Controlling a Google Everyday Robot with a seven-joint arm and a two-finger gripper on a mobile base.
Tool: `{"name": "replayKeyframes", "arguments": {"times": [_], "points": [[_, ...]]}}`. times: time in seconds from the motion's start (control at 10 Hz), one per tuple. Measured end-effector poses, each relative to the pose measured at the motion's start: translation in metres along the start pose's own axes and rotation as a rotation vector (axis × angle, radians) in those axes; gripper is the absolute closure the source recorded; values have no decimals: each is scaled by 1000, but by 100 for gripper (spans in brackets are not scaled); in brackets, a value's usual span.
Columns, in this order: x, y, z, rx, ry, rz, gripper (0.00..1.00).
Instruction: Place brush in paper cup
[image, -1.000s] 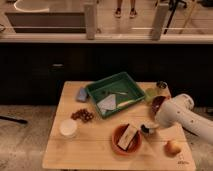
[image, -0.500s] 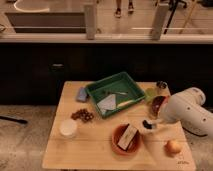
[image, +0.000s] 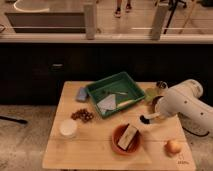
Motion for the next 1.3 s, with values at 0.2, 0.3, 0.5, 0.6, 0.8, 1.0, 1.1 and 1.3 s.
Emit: {"name": "replayKeyframes", "arguments": {"times": [0.2,0.3,0.5,0.6,0.8,1.0,1.1,1.3], "points": [[-13,-16,-6,12,2,-40,100],[-19,-20,-7,14,3,-57,100],[-40,-39,-9,20,5,-108,100],[-46,-44,-10,19,10,-124,100],[-67,-61,-12,20,13,-159,100],[-78,-70,-14,22,4,-173,100],[-76,-69,-14,22,5,-170,100],[-78,-70,-14,23,4,-173,100]]}}
